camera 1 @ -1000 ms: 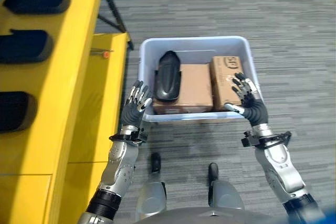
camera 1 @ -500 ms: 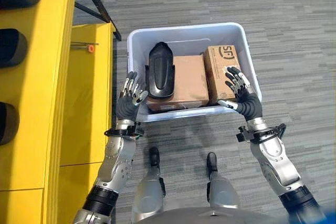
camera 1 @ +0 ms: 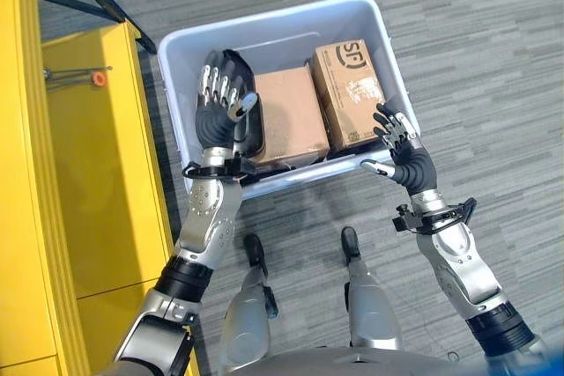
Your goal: Move parts from the plastic box to the shelf.
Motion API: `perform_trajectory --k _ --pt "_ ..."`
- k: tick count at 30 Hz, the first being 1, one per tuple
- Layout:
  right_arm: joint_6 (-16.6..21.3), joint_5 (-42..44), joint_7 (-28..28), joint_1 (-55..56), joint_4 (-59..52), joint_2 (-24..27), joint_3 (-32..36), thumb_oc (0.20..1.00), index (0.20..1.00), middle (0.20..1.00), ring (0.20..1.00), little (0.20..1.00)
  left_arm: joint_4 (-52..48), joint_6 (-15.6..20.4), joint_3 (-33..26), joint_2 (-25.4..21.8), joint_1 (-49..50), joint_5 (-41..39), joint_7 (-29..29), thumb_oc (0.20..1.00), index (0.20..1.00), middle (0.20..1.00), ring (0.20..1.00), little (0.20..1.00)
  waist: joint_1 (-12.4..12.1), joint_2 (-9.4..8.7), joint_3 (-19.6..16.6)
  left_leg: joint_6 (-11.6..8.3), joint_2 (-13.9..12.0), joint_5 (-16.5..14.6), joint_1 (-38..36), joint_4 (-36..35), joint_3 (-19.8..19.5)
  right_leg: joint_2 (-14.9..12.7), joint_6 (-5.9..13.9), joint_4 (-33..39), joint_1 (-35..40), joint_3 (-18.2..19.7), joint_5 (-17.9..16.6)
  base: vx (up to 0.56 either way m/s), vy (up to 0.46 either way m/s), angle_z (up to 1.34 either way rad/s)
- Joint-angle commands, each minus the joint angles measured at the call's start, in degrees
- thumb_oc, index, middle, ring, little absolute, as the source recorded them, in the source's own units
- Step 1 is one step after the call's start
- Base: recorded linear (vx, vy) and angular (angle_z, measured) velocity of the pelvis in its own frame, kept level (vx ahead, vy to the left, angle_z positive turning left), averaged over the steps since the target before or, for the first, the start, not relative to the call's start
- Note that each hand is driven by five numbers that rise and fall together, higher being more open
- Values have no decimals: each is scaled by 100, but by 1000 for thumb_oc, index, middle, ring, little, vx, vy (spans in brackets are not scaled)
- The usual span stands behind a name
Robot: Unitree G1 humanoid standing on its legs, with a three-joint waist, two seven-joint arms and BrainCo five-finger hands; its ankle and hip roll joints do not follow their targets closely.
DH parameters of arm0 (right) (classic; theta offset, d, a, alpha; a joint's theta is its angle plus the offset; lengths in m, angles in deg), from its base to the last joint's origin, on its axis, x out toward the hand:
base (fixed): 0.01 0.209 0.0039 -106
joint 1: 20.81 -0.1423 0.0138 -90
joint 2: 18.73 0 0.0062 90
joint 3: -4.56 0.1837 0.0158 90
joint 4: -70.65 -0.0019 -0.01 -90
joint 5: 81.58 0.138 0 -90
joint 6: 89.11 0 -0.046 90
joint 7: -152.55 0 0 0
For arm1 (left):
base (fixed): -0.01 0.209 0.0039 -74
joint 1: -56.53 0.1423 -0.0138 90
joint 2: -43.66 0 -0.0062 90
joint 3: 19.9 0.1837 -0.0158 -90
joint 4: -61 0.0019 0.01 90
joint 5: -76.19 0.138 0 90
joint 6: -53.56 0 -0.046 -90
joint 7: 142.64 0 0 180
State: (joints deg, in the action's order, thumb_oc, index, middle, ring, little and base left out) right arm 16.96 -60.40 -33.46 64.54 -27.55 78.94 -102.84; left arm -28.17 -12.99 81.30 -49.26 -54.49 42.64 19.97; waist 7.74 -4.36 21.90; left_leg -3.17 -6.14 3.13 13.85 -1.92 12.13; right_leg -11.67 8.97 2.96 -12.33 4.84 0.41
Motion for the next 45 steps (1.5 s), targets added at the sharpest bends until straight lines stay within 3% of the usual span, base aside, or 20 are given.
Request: perform_trajectory --k 1,22,45 --pt "478 -52 -89 -143 -615 168 177 1000 1000 1000 1000 1000 279 426 -396 -143 -370 665 -466 1000 1000 1000 1000 1000 -50 -86 -122 -545 -791 113 -44 434 -252 -416 399 -404 -521 4 -923 -15 -6 -6" --pt "769 145 -99 47 -744 359 177 1000 1000 1000 1000 1000 1013 287 -551 -607 -1271 2274 -1996 1000 1000 1000 1000 1000 188 -154 142 -615 -863 198 336 387 -319 -289 335 -476 -953 27 -903 -4 -2 -3" --pt "878 149 -184 179 -761 453 244 1000 1000 1000 1000 1000 1481 140 -913 -682 -903 2669 -2622 1000 1000 1000 1000 1000 142 -322 312 -633 -885 254 561 261 -411 -198 312 -444 -1132 -69 -871 -3 -4 2"
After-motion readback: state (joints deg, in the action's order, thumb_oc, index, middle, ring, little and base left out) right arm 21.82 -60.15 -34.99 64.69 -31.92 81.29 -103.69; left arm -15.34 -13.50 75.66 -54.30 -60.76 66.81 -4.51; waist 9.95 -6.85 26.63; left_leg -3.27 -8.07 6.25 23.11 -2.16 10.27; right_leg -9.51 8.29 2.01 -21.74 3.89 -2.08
